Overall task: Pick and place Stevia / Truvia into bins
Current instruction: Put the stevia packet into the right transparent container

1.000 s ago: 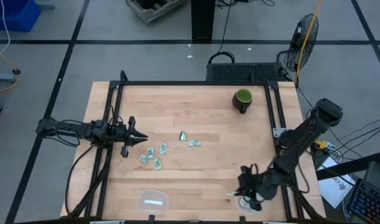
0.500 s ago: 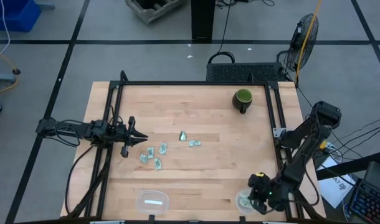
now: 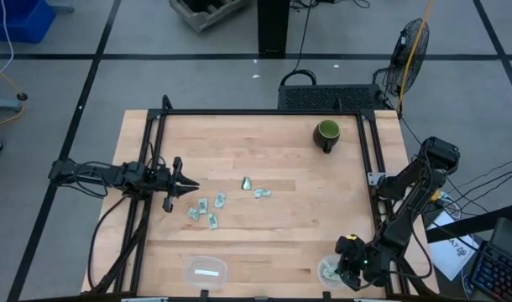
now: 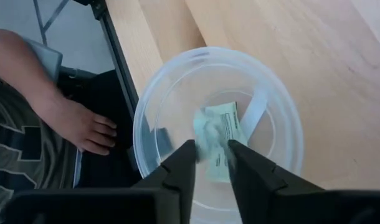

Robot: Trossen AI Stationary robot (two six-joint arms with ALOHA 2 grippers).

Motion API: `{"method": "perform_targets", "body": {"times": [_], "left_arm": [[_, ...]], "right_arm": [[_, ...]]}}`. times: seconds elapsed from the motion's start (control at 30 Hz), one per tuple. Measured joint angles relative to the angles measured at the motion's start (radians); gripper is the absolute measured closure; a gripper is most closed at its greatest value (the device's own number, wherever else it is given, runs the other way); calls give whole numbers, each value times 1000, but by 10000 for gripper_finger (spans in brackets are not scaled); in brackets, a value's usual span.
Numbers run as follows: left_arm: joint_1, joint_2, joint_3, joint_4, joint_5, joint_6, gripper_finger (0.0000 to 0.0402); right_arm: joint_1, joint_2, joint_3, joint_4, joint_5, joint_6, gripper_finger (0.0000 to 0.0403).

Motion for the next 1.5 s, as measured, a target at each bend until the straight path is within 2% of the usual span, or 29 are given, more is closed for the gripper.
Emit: {"method": "perform_targets", "body": {"times": [0.27,0.47,0.6,0.8,0.97,1.1,1.5], "left_arm": [[0,0,0,0,0,0,344],[0,0,0,0,0,0,344],[0,0,0,0,0,0,344],[0,0,0,0,0,0,344],[0,0,0,0,0,0,344],[0,0,0,0,0,0,344],[0,0,0,0,0,0,344]], "right_arm": [[-2,0,0,125,3,-17,272],[-2,0,0,128,3,-43,274],[-12,0,0,72,0,-36,274],[-15,-10,0,130,25,-110,274],[-15,-18,0,-2,-16,17,275],[-19,-20,0,-2,-54,36,275],[-71,-27,0,247,88,-332,275]]}}
